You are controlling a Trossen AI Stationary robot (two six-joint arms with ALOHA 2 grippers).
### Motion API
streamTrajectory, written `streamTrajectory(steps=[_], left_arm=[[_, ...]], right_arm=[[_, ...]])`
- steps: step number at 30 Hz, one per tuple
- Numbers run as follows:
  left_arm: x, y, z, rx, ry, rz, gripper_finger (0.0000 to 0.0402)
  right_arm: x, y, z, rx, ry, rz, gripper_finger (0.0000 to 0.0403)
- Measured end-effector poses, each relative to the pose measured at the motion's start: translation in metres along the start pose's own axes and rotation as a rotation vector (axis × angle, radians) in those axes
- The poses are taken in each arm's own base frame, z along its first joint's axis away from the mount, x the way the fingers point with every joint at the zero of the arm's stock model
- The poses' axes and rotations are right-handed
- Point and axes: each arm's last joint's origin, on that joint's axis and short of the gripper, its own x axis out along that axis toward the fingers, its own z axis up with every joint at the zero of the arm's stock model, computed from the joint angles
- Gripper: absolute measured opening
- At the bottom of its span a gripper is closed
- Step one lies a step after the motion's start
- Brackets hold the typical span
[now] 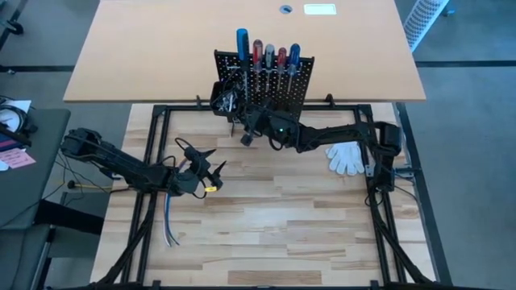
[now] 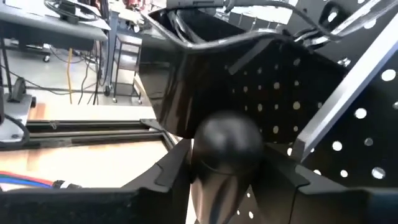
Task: Hang tools onto peg board
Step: Hang the black screwdriver on the black pegboard
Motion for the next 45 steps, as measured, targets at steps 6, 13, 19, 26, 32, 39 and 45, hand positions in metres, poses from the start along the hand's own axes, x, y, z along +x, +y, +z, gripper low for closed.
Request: streamTrajectory(steps=[6,13,19,26,32,39,45], left_arm=[[0.0,0.0,0.0,0.0,0.004,-0.013,0.0271],[0.0,-0.002,0.0,0.027,0.016,-0.074,0.0271],[0.0,-0.002,0.0,0.036,0.015,-0.075,0.0271],[0.0,-0.002,0.0,0.033,0.013,-0.075,0.0271],[0.0,-0.002,0.0,0.033,0.013,-0.074,0.0271],[0.0,-0.002,0.0,0.033,0.013,-0.074,0.0271],[0.0,-0.002,0.0,0.03,0.011,-0.076,0.0271]], right_arm=[[-0.006,0.0,0.006,-0.012,0.029,0.023,0.014],[-0.007,-0.001,0.007,-0.001,0.043,0.06,0.0143],[-0.001,-0.017,-0.003,0.077,0.092,0.087,0.0141],[0.001,-0.023,-0.006,0.091,0.108,0.087,0.0144],[0.0,-0.023,-0.006,0.087,0.11,0.105,0.0143],[0.006,-0.026,0.009,0.063,0.212,0.14,0.0143],[0.008,-0.027,0.016,0.053,0.249,0.149,0.0142]])
